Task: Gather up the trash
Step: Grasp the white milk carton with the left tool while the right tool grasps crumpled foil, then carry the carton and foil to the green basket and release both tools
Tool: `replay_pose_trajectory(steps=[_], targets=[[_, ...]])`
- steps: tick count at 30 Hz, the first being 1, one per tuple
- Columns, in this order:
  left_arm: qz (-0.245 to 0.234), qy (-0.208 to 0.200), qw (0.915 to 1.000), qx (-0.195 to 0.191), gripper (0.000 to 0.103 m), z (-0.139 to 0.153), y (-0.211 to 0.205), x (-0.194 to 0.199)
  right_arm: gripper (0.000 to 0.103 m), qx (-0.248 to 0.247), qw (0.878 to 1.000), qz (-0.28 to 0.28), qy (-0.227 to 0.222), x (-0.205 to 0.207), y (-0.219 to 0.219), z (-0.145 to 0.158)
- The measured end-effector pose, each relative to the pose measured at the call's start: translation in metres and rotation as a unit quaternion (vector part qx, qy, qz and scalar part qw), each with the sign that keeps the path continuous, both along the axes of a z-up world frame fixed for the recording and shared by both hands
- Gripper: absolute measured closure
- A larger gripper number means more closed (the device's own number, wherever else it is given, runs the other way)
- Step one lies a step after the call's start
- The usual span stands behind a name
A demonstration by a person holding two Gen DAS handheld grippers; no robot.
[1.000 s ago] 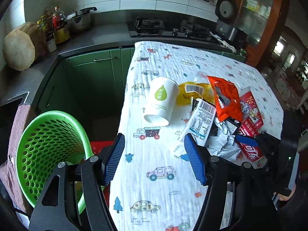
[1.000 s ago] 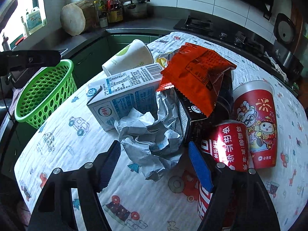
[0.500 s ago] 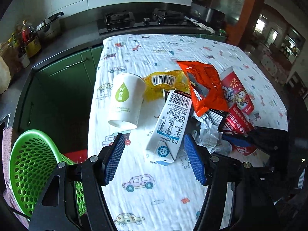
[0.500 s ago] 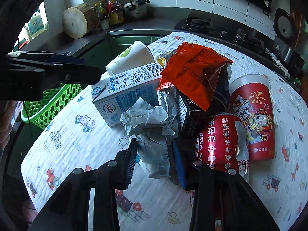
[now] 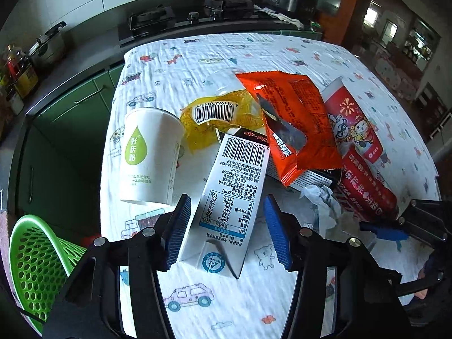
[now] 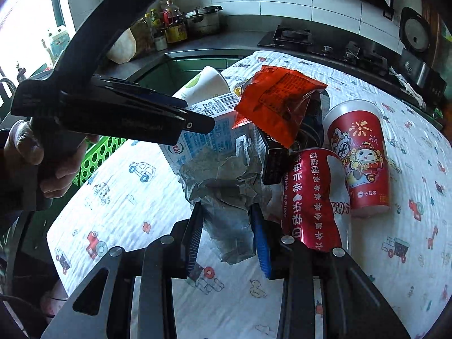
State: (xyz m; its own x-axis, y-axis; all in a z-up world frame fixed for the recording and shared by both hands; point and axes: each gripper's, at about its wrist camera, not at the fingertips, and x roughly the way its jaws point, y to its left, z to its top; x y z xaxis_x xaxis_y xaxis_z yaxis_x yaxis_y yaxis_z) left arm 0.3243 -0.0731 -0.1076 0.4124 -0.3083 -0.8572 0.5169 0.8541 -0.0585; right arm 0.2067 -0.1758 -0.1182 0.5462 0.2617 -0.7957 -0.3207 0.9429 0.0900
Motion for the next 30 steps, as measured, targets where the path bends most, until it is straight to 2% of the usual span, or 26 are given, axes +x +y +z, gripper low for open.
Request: replay_pose_trajectory(steps=[5, 7, 12, 16, 22, 30], targets=[[0.002, 0.003, 1.0, 0.005, 0.05, -0.005, -0.003, 0.004, 0.07, 0.0, 1.0, 0.002, -0.002, -0.007, -0.002, 0.004], [0.001, 0.002, 1.0, 0.005, 0.054, -0.006, -0.004, 0.004, 0.07, -0.001, 1.0, 0.004, -0.003, -0.01, -0.002, 0.005], [0.001, -0.014, 0.9998, 0.017, 0.058, -0.004, -0.006, -0.001, 0.07, -0.001, 1.0, 0.006, -0.003, -0.015, -0.001, 0.006], [0.004, -0.028, 0.9995, 0.012, 0.059, 0.006, 0.001, -0.014, 0.07, 0.001, 1.0, 0.012, -0.004, -0.017, 0.001, 0.008], [0.026, -0.05, 0.9984, -0.003, 0.06, 0.029, 0.029, -0.035, 0.07, 0.005, 0.999, 0.037, -0.006, -0.024, 0.01, 0.011], [0.086, -0.076, 0.9934, -0.003, 0.06, 0.053, 0.084, -0.056, 0.07, 0.011, 0.997, 0.081, -0.012, -0.028, 0.033, 0.017]])
